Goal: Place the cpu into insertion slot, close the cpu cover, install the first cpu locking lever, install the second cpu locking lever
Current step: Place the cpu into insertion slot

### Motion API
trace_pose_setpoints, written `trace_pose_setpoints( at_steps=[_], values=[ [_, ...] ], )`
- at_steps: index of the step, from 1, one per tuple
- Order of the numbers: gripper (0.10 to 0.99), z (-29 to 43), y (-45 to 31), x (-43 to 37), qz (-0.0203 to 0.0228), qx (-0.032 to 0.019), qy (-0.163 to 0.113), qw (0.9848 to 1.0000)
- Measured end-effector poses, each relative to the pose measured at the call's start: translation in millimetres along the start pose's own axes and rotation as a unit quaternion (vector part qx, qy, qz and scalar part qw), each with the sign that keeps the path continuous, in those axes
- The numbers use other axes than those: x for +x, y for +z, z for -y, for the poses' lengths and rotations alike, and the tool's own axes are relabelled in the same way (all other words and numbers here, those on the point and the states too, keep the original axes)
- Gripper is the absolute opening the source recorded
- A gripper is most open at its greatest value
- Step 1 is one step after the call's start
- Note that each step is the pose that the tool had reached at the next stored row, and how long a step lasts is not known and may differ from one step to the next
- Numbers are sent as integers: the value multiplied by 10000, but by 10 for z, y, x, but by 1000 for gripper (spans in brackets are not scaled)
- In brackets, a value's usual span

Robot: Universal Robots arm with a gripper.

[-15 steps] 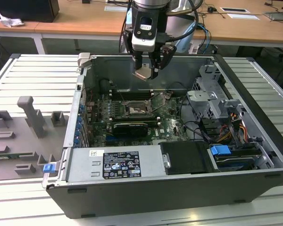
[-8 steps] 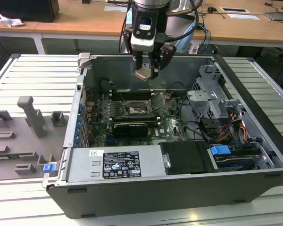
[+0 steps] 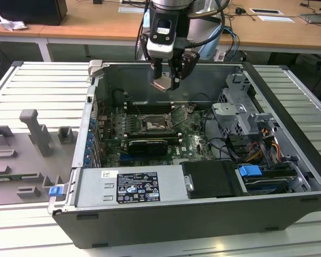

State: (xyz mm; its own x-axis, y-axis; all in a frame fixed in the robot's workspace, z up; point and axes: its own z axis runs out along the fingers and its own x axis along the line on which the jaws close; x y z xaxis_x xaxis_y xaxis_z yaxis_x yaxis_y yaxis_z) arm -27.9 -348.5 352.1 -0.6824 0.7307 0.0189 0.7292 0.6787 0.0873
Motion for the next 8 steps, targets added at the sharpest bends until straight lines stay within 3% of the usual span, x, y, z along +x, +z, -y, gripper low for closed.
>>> trace_pose_setpoints(
  at_steps=[8],
  values=[
    [541,0,1,0,12,-3,139,9999]
  ],
)
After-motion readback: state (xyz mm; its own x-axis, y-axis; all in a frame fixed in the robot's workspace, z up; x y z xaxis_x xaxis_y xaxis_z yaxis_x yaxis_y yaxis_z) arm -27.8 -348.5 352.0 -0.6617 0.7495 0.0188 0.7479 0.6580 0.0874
